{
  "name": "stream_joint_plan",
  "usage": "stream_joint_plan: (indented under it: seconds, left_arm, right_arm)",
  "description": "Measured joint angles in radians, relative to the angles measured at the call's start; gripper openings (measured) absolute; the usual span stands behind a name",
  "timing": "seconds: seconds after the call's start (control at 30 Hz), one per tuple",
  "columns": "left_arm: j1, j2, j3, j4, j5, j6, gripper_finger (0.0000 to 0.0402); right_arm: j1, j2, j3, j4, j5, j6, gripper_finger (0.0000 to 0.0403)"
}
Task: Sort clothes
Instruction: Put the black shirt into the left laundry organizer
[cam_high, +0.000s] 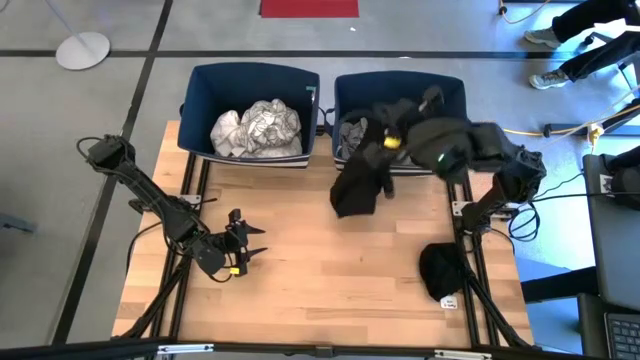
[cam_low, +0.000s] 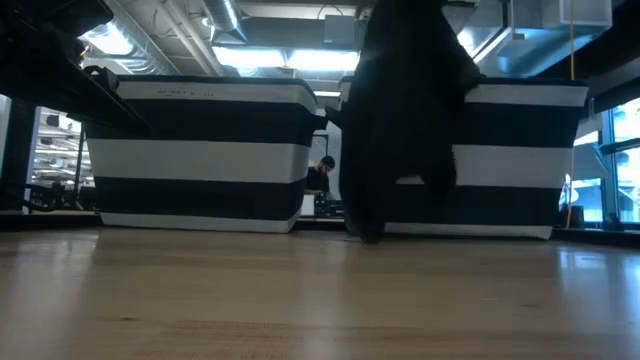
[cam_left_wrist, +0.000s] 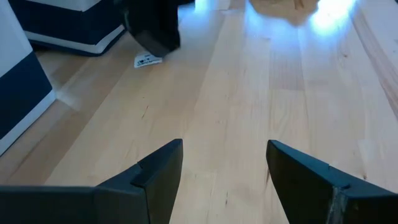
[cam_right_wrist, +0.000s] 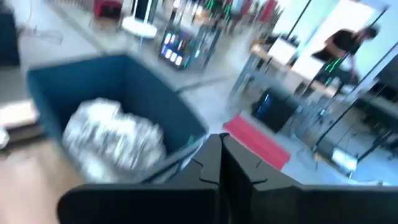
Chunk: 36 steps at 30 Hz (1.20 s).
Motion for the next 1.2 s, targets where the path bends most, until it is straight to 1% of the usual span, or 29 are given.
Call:
stream_joint_plan:
  seconds: [0.4, 0.6, 0.73, 0.8, 0.87, 0.9, 0.97, 1.1, 1.2]
  left_arm:
    - [0.000, 0.000, 0.000, 0.000, 0.000, 0.000, 0.0223]
    - [0.000, 0.000, 0.000, 0.001, 0.000, -0.003, 0.0223]
    - [0.000, 0.000, 0.000, 0.000, 0.000, -0.018, 0.0223]
    - [0.000, 0.000, 0.000, 0.001, 0.000, -0.023, 0.0223]
    - [0.000, 0.000, 0.000, 0.000, 0.000, -0.026, 0.0223]
    - [0.000, 0.000, 0.000, 0.000, 0.000, -0.029, 0.0223]
    - [0.000, 0.000, 0.000, 0.001, 0.000, -0.030, 0.0223]
    - [0.000, 0.000, 0.000, 0.000, 0.000, -0.030, 0.0223]
    - [0.000, 0.000, 0.000, 0.001, 0.000, -0.029, 0.0223]
  right_arm:
    - [-0.214, -0.013, 0.004, 0.781, 0.001, -0.691, 0.0010]
    - [-0.271, -0.013, 0.004, 1.144, -0.003, -0.938, 0.0010]
    - [-0.312, -0.013, 0.004, 1.320, -0.057, -1.113, 0.0010]
    - [-0.336, -0.013, 0.004, 1.360, -0.084, -1.159, 0.0010]
    - [-0.361, -0.013, 0.004, 1.369, -0.088, -1.167, 0.0010]
    - [-0.374, -0.013, 0.004, 1.367, -0.084, -1.166, 0.0010]
    - [-0.399, -0.013, 0.004, 1.345, -0.041, -1.166, 0.0010]
    - [-0.426, -0.014, -0.004, 1.191, 0.065, -1.161, 0.0010]
    - [-0.431, -0.013, -0.018, 1.048, 0.132, -1.117, 0.0010]
